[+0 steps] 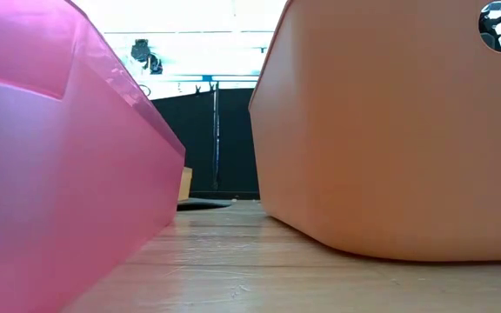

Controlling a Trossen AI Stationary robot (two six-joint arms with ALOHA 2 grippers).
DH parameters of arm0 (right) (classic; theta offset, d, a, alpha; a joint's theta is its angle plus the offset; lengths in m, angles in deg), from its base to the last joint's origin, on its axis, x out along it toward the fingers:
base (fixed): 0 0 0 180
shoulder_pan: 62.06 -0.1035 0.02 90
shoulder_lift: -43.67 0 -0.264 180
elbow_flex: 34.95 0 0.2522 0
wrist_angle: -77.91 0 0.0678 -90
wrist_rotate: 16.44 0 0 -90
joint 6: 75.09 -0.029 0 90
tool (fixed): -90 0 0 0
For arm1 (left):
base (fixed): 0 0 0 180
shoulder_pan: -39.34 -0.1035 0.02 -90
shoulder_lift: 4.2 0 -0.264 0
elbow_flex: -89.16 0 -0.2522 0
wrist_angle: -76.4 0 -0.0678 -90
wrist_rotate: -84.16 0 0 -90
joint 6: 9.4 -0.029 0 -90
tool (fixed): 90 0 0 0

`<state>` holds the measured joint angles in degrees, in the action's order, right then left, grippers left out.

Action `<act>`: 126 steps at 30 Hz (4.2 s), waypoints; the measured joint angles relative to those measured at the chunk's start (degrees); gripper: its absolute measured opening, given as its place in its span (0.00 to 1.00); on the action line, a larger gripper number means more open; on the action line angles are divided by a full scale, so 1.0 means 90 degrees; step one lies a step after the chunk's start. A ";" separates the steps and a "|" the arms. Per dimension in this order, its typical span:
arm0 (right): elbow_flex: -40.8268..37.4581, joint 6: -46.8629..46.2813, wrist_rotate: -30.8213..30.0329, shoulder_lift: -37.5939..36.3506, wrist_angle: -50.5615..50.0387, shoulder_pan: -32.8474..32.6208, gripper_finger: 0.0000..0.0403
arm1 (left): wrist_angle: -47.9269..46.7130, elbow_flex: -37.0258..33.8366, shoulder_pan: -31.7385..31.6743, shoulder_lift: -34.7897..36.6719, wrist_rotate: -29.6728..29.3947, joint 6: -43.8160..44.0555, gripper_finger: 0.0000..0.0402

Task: Pick and place Granola Bars by type
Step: Put the blue granola bar into the red bin, then return to Home Position

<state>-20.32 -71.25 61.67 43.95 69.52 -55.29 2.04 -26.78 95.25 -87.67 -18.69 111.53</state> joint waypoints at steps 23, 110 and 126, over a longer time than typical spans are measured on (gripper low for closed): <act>0.0000 0.0002 0.0002 0.0000 0.0000 0.0000 0.62 | 0.1352 0.2101 -0.1833 -0.0896 -0.0686 -0.4481 0.02; 0.0000 0.0001 0.0001 0.0000 0.0001 0.0000 0.62 | 0.6163 -0.5014 -0.4432 0.8747 -0.0380 -1.2574 0.30; 0.0000 0.0002 0.0001 0.0000 0.0000 0.0000 0.62 | 0.6706 -0.5427 -0.5304 0.8809 0.0940 -1.3265 0.30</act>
<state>-20.32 -71.23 61.68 43.95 69.52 -55.29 62.39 -75.62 47.52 -8.39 -10.23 -7.85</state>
